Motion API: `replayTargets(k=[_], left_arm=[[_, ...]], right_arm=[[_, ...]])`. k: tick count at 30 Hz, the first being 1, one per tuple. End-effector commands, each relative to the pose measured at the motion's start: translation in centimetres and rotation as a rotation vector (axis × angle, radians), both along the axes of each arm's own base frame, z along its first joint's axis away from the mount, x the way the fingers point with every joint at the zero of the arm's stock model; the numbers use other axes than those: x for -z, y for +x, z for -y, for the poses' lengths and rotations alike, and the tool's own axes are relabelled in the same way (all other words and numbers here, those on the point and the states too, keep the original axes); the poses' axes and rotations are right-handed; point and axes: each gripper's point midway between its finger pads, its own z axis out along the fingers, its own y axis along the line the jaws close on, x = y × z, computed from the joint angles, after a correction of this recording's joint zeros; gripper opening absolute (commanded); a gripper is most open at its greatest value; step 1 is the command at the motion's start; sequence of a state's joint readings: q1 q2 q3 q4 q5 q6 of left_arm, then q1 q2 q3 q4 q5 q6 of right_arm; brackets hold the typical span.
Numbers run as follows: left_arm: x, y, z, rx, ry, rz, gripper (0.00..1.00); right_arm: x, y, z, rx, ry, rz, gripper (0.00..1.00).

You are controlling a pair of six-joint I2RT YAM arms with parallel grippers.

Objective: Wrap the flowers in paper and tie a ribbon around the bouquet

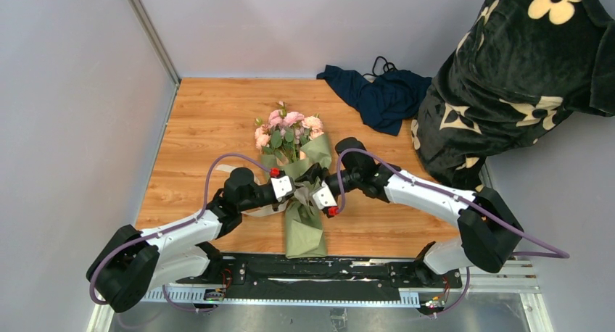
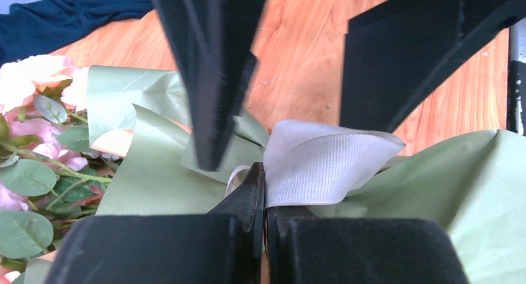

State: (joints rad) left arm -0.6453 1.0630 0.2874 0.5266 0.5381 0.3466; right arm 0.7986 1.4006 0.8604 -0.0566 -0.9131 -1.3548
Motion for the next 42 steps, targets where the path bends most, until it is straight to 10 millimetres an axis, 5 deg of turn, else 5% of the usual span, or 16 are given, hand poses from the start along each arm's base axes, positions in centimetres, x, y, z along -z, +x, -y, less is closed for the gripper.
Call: replayTargets(k=[1, 14, 17, 24, 25, 29, 31, 37, 42], left_arm=[[-0.9, -0.4, 0.5, 0.024, -0.034, 0.004, 0.00], [-0.9, -0.2, 0.5, 0.018, -0.030, 0.012, 0.00], [-0.8, -0.2, 0.4, 0.013, -0.027, 0.015, 0.00], [-0.5, -0.3, 0.3, 0.011, -0.023, 0.011, 0.00], [-0.6, -0.2, 0.2, 0.009, -0.024, 0.012, 0.03], [-1.7, 0.0, 0.0, -0.011, -0.034, 0.035, 0.53], [-3.0, 0.4, -0.3, -0.014, 0.013, 0.068, 0.61], [-4.4, 0.0, -5.0, -0.015, 0.266, 0.074, 0.70], [-3.4, 0.2, -14.5, -0.091, 0.561, -0.142, 0.73]], right_arm=[[-2.9, 1.7, -1.7, 0.038, 0.126, 0.079, 0.76], [-3.0, -0.8, -2.4, -0.065, 0.102, -0.103, 0.54], [-2.7, -0.2, -2.9, -0.037, 0.090, -0.131, 0.30], [-2.8, 0.4, -2.5, 0.039, 0.069, -0.185, 0.00], [-2.8, 0.4, -2.4, 0.053, 0.067, -0.204, 0.00], [-2.6, 1.1, -2.1, 0.135, 0.085, -0.267, 0.00], [-2.4, 1.4, -1.9, 0.168, 0.093, -0.302, 0.00], [-1.5, 2.0, -1.8, 0.245, 0.083, -0.387, 0.00], [-1.1, 2.3, -2.0, 0.280, 0.080, -0.421, 0.00]])
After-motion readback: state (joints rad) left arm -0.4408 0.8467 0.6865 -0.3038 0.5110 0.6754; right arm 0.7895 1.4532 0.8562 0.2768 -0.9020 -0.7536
